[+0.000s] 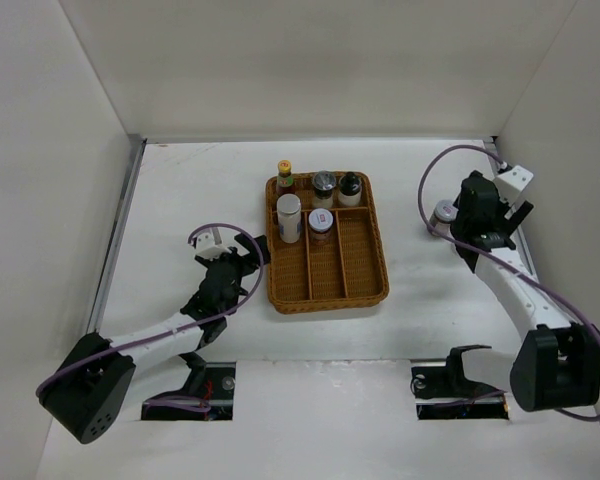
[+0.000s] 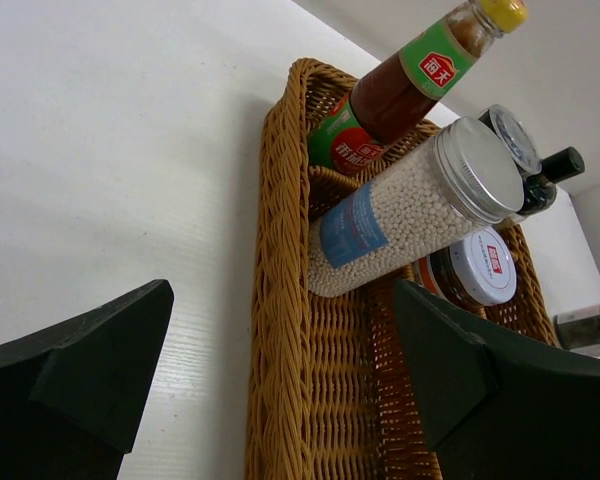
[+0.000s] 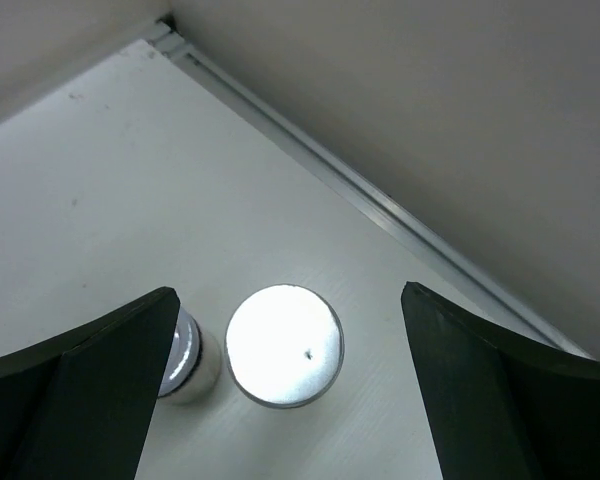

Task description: Organize the condiment bottles

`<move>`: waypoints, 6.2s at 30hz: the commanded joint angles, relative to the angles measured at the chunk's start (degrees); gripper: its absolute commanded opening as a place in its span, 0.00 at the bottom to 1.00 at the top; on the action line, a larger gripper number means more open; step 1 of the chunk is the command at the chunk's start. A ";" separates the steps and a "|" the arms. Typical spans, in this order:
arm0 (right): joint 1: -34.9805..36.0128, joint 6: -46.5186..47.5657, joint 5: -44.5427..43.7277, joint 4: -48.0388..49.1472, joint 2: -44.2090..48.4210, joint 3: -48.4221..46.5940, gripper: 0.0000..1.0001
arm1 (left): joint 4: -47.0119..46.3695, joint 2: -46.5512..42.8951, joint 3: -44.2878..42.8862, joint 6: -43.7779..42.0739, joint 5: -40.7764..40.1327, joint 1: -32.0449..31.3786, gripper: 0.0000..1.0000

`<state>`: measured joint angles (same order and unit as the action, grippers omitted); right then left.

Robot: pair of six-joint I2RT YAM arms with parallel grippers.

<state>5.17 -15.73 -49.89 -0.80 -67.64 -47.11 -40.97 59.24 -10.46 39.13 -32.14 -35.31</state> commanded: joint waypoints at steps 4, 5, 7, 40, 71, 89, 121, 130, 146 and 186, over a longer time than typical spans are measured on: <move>-3.98 -4.40 8.21 -3.77 -3.63 -2.63 1.00 | -2.89 -0.27 -0.61 0.94 0.85 -0.33 0.93; -4.33 -4.84 9.88 -3.60 -4.51 -2.72 1.00 | -2.89 -0.18 -0.70 0.94 0.94 -0.33 0.93; -5.03 -6.15 12.00 -3.42 -6.10 -2.90 1.00 | -2.89 -0.18 -0.70 1.03 1.20 -0.33 0.93; 29.49 -4.58 17.89 6.85 -7.22 -15.89 0.55 | -2.45 -0.88 -0.27 1.03 1.38 2.83 0.93; 31.17 -1.50 15.52 12.58 -20.54 -13.45 0.92 | -0.60 -2.29 -0.18 0.94 1.20 6.44 0.93; 2.97 -6.33 11.38 5.54 -17.95 -4.91 1.00 | -1.83 -0.01 -0.53 1.56 1.82 4.86 0.93; 34.57 -11.95 9.89 -5.71 12.27 4.85 0.50 | -1.66 -1.14 -0.09 2.00 2.00 5.82 0.93; 50.85 -8.71 16.13 5.62 -1.61 -3.68 0.50 | 0.54 -3.87 1.14 3.14 1.11 10.57 0.93; 54.20 -8.27 17.63 15.73 -17.43 0.00 0.55 | 1.50 -0.97 -0.79 2.35 1.12 11.36 1.00; 15.35 -36.22 19.12 21.54 7.35 23.73 1.00 | 25.86 -0.71 -11.69 3.49 2.61 11.19 1.00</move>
<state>20.91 -49.76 -32.25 15.38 -60.01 -23.70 -14.72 60.01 -20.78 42.46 -30.20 -23.81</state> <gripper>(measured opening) 0.999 0.997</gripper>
